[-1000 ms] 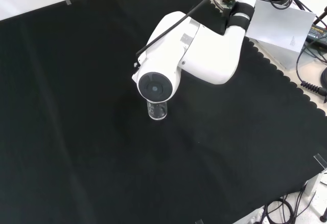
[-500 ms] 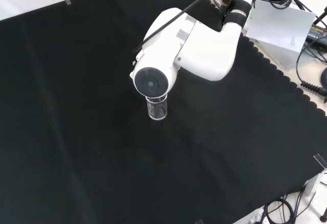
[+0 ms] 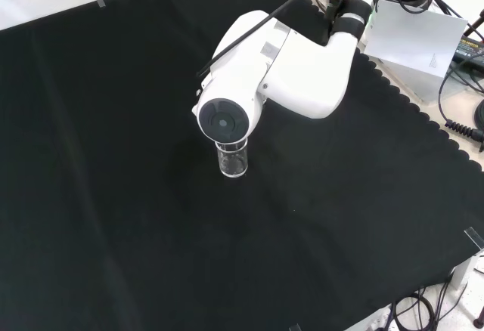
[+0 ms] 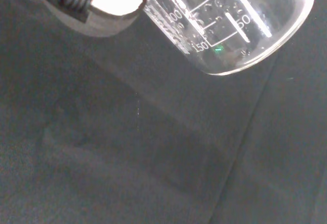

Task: Pour the water from the handheld beaker into the one on the table.

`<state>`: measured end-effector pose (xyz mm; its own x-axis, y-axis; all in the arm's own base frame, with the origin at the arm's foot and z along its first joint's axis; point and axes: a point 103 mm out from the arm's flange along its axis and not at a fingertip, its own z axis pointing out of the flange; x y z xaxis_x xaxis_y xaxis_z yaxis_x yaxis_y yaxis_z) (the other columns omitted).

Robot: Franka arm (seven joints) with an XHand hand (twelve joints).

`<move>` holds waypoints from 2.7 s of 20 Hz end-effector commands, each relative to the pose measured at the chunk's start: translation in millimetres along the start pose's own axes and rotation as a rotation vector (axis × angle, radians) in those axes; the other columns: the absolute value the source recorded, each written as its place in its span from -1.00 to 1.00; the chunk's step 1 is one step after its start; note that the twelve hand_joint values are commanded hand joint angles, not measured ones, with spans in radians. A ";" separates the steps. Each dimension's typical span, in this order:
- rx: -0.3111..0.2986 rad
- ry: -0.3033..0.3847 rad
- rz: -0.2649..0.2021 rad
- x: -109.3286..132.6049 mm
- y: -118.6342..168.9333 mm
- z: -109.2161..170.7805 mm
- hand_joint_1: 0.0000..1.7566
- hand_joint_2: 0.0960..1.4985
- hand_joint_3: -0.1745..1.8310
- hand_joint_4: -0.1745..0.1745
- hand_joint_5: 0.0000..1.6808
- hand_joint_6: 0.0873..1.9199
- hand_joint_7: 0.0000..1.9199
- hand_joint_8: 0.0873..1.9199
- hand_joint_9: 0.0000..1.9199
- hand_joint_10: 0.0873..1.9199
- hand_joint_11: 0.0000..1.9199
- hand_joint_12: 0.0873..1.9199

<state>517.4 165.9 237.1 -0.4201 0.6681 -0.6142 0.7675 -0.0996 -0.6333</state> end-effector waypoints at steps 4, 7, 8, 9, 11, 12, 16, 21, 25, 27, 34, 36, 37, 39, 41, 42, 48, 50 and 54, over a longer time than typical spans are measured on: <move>-0.007 0.006 -0.001 1.1 0.4 -0.2 0.45 0.46 -1.00 -0.46 0.24 -0.14 0.30 -0.27 0.28 -0.01 0.13 -0.21; -0.006 0.004 -0.002 4.4 -1.9 -2.6 0.45 0.46 -1.00 -0.45 0.24 -0.14 0.30 -0.27 0.28 -0.01 0.13 -0.21; -0.006 0.003 -0.004 4.5 -1.8 -2.4 0.45 0.46 -1.00 -0.45 0.24 -0.14 0.30 -0.27 0.28 -0.01 0.13 -0.21; -0.006 0.006 -0.006 3.8 -1.0 -2.0 0.45 0.46 -1.00 -0.45 0.24 -0.14 0.30 -0.27 0.28 -0.01 0.13 -0.21; -0.007 0.003 -0.003 3.6 -1.0 -1.4 0.45 0.46 -1.00 -0.45 0.24 -0.14 0.30 -0.27 0.28 -0.01 0.13 -0.21; -0.007 0.002 -0.001 3.9 -1.3 -1.3 0.45 0.46 -1.00 -0.45 0.24 -0.14 0.30 -0.27 0.28 -0.01 0.13 -0.21; -0.007 0.000 0.002 4.0 -1.4 -1.1 0.45 0.46 -1.00 -0.45 0.24 -0.14 0.30 -0.27 0.28 -0.01 0.13 -0.21; -0.010 0.006 -0.001 3.7 -1.5 -0.9 0.45 0.46 -1.00 -0.45 0.24 -0.14 0.30 -0.27 0.28 -0.01 0.13 -0.21; -0.024 0.035 -0.015 -0.6 -0.8 1.7 0.45 0.46 -1.00 -0.45 0.24 -0.14 0.30 -0.27 0.28 -0.01 0.13 -0.21; -0.033 0.048 -0.017 -2.9 -1.1 2.3 0.45 0.46 -1.00 -0.44 0.24 -0.14 0.30 -0.27 0.28 -0.01 0.13 -0.21; -0.087 0.143 -0.045 -11.2 -1.5 2.3 0.45 0.46 -1.00 -0.44 0.24 -0.14 0.30 -0.27 0.28 -0.01 0.13 -0.21; -0.117 0.173 -0.058 -13.7 -1.8 2.7 0.45 0.46 -1.00 -0.44 0.24 -0.14 0.30 -0.27 0.28 -0.01 0.13 -0.21; -0.130 0.192 -0.066 -14.9 -1.8 3.0 0.45 0.46 -1.00 -0.44 0.24 -0.14 0.30 -0.27 0.28 -0.01 0.13 -0.21; -0.151 0.213 -0.077 -17.4 -1.2 3.4 0.45 0.46 -1.00 -0.44 0.24 -0.14 0.30 -0.27 0.28 -0.01 0.13 -0.21; -0.168 0.225 -0.087 -20.2 -0.3 3.9 0.45 0.46 -1.00 -0.45 0.24 -0.14 0.30 -0.27 0.28 -0.01 0.13 -0.21; -0.175 0.234 -0.091 -21.9 0.5 4.7 0.45 0.46 -1.00 -0.45 0.24 -0.14 0.30 -0.27 0.28 -0.01 0.13 -0.21; -0.228 0.320 -0.121 -28.8 6.5 15.2 0.45 0.46 -1.00 -0.46 0.23 -0.13 0.30 -0.27 0.28 -0.01 0.13 -0.21; -0.249 0.344 -0.125 -31.1 9.0 20.4 0.45 0.46 -1.00 -0.47 0.23 -0.13 0.30 -0.27 0.28 -0.01 0.13 -0.21; -0.302 0.407 -0.127 -38.1 14.2 32.9 0.45 0.46 -1.00 -0.48 0.23 -0.13 0.30 -0.27 0.28 -0.01 0.13 -0.21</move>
<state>526.7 131.1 240.4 -0.3659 0.8627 -0.3490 0.8272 0.1297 -0.5467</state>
